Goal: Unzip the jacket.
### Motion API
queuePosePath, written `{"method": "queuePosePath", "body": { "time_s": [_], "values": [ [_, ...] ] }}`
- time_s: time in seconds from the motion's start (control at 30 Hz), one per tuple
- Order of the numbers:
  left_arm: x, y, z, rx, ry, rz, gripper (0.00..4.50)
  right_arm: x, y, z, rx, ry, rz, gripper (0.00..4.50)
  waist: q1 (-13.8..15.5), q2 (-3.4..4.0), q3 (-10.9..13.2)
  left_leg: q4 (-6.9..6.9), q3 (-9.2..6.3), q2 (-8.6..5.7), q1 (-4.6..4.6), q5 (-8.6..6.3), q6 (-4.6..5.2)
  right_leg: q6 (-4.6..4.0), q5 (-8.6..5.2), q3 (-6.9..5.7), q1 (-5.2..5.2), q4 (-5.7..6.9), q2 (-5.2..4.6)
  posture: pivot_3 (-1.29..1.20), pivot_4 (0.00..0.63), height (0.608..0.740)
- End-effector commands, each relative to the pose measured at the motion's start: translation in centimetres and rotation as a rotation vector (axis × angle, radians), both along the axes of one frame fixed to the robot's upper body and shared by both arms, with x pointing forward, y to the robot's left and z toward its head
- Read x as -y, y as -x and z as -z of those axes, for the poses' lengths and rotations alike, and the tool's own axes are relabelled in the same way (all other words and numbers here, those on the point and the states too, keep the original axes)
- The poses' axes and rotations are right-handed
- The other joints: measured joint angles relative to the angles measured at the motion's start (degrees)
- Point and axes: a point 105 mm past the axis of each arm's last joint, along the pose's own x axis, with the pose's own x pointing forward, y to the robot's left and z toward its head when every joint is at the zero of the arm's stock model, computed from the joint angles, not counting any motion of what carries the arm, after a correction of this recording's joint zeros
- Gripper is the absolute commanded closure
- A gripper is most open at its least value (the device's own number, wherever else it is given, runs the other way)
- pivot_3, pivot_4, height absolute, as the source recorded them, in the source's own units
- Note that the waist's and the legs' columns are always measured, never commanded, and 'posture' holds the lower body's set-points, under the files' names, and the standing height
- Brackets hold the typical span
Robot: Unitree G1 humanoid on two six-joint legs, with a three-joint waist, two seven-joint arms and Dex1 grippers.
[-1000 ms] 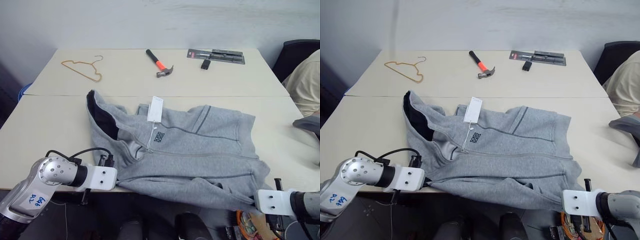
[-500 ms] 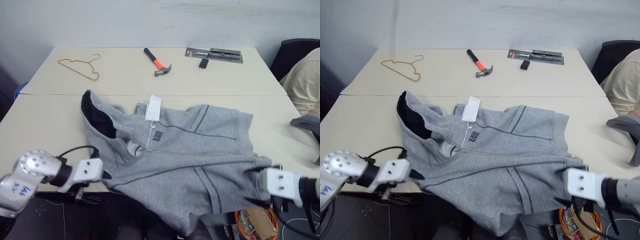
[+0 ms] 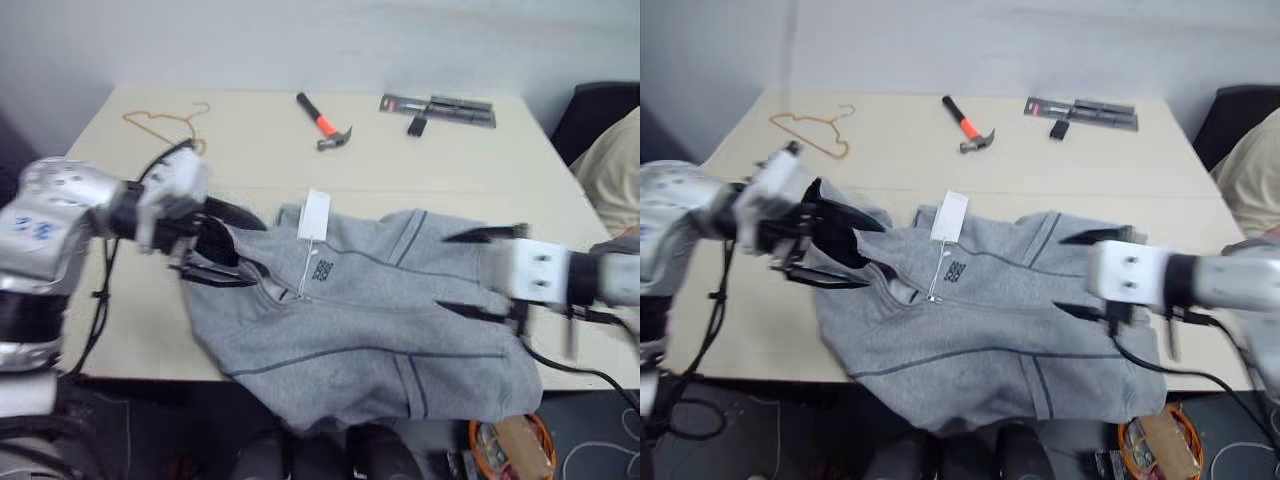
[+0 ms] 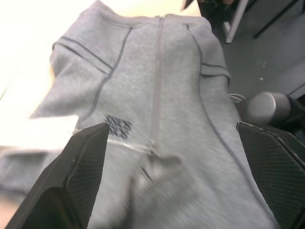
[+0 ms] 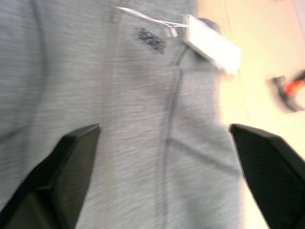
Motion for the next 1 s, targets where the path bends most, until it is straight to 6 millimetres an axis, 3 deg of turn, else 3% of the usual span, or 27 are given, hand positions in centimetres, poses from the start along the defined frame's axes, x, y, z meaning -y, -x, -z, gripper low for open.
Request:
{"method": "queuePosePath", "body": {
  "time_s": [0.03, 0.2, 0.27, 0.4, 0.57, 0.63, 0.77, 1.0],
  "values": [
    [0.0, -2.3, 2.2, 0.055, -0.159, 0.009, 0.02, -2.3, -3.3, 2.2, 0.159, 0.118, -0.043, 0.0, -0.4, -0.04, 0.07, 0.03, 0.02, -0.01, -0.06, 0.01, 0.0, 0.0, 0.0, 0.0, -0.06, 0.03, 0.0, 0.0, 0.15, 0.74],
    [-2.4, -5.7, 5.0, 0.126, -0.35, -0.068, 0.02, -5.8, -6.4, 3.2, 0.278, 0.134, -0.104, 0.0, -0.78, -0.04, 0.08, 0.51, 0.15, 0.14, -1.51, 0.17, -0.06, -0.02, -0.03, 0.03, -1.63, 0.79, 0.13, 0.0, 0.15, 0.74],
    [-3.5, -5.6, 6.1, 0.067, -0.374, -0.053, 0.02, -7.0, -7.1, 3.4, 0.328, 0.147, -0.138, 0.0, -1.04, -0.05, 0.09, 0.64, 0.18, 0.14, -1.94, 0.18, -0.06, -0.02, -0.04, -0.14, -2.15, 0.98, 0.14, 0.0, 0.15, 0.74],
    [-4.9, -5.2, 7.8, 0.012, -0.406, -0.047, 0.02, -9.3, -7.0, 3.5, 0.354, 0.096, -0.202, 0.0, -0.69, -0.06, 0.1, 0.73, 0.19, 0.12, -1.92, 0.19, 0.01, -0.02, -0.03, -0.46, -2.07, 0.97, 0.01, 0.0, 0.15, 0.74],
    [-5.1, -5.2, 9.2, 0.019, -0.395, -0.059, 0.02, -11.2, -6.7, 3.0, 0.376, 0.075, -0.256, 0.0, -0.73, -0.06, 0.1, 0.89, 0.18, 0.07, -1.73, 0.22, 0.12, 0.06, 0.01, -0.36, -1.85, 1.0, -0.07, 0.0, 0.15, 0.74],
    [-4.7, -5.3, 8.6, 0.032, -0.354, -0.069, 0.02, -11.1, -6.6, 2.8, 0.368, 0.093, -0.27, 0.0, -0.71, -0.06, 0.1, 0.9, 0.16, 0.06, -1.72, 0.25, 0.12, 0.06, 0.01, -0.24, -1.86, 1.08, -0.09, 0.0, 0.15, 0.74],
    [-4.0, -5.4, 5.6, 0.081, -0.253, -0.067, 0.02, -11.4, -6.2, 1.8, 0.368, 0.048, -0.295, 0.0, -0.68, -0.06, 0.1, 0.88, 0.1, 0.07, -1.75, 0.25, 0.12, 0.06, 0.01, -0.04, -1.85, 1.19, -0.09, 0.0, 0.15, 0.74],
    [-0.7, -2.7, 0.5, 0.073, -0.089, 0.076, 0.02, -12.7, -7.5, 3.0, 0.414, 0.081, -0.315, 0.0, -0.8, -0.07, 0.11, 0.91, 0.08, 0.07, -1.75, 0.26, 0.1, 0.06, 0.01, -0.02, -1.85, 1.36, -0.09, 0.0, 0.15, 0.74]
  ]
}}
